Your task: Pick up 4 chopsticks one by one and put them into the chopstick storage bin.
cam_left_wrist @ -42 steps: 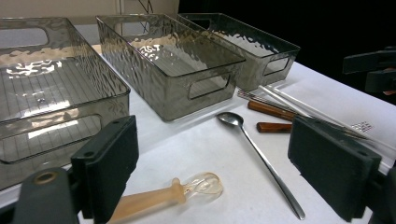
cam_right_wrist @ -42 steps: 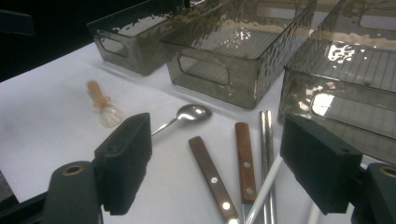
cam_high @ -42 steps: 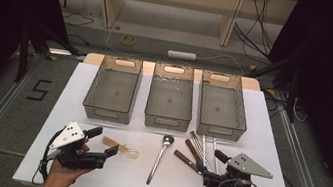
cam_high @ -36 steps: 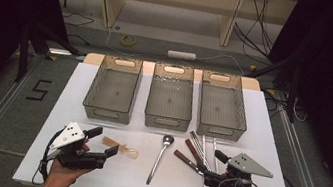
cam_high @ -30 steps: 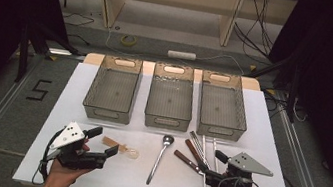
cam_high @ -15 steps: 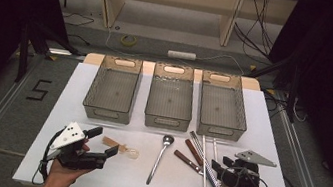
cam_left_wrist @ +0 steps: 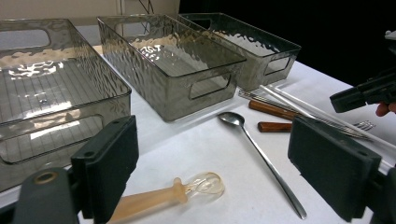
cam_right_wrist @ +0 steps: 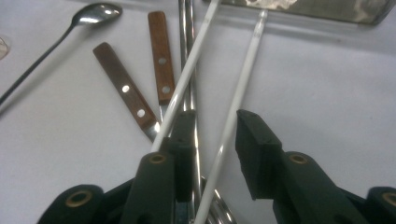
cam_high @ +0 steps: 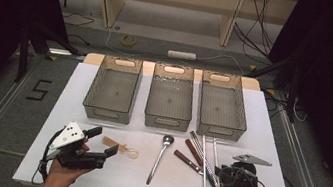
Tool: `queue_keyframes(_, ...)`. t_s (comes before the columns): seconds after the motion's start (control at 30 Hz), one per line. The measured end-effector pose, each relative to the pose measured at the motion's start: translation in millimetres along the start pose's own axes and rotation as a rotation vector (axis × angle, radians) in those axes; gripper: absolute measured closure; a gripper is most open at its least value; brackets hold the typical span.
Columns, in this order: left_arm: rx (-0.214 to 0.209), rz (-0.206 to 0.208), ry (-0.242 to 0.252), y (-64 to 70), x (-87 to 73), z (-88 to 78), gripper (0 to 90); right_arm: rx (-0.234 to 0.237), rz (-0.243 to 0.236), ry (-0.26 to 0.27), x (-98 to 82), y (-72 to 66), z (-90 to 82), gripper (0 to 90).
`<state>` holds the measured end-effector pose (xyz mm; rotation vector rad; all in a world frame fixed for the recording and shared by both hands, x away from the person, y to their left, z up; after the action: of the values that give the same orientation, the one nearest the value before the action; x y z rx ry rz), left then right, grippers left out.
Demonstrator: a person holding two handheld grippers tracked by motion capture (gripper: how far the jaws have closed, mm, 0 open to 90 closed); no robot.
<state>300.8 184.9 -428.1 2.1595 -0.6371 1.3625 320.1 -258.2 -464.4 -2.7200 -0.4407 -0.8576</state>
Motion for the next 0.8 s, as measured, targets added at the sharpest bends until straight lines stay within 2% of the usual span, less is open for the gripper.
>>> queue_keyframes(0.4,0.0,0.003,0.0,0.2,0.2,0.3,15.8,-0.015,0.004,-0.078,-4.2,0.9,11.6,76.3)
queue_keyframes(0.5,0.0,0.002,-0.001,0.4,0.0,0.2,15.8,-0.022,0.007,-0.078,-4.1,1.3,12.7,76.4)
queue_keyframes(0.6,-0.002,0.003,-0.001,0.3,0.2,0.6,15.8,-0.049,-0.004,-0.087,-4.0,0.2,13.4,78.5)
queue_keyframes(0.73,-0.002,0.004,-0.002,0.7,0.2,0.7,15.8,-0.051,-0.012,-0.104,-3.0,-0.4,14.9,79.1)
queue_keyframes(0.8,-0.002,0.004,-0.002,0.7,0.1,0.6,15.8,-0.047,0.0,-0.107,-2.6,0.4,14.9,79.4)
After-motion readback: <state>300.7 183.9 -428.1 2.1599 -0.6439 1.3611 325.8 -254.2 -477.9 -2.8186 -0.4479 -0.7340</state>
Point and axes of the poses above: each handheld gripper's, and its own axes: z roughly forward along the jaws, x roughly out of its top, y roughly to its right, the point moved 1 cm from there along z, roughly forward along the jaws, and after that the axes turned 3 degrees about -y, right-handed, at the moved point
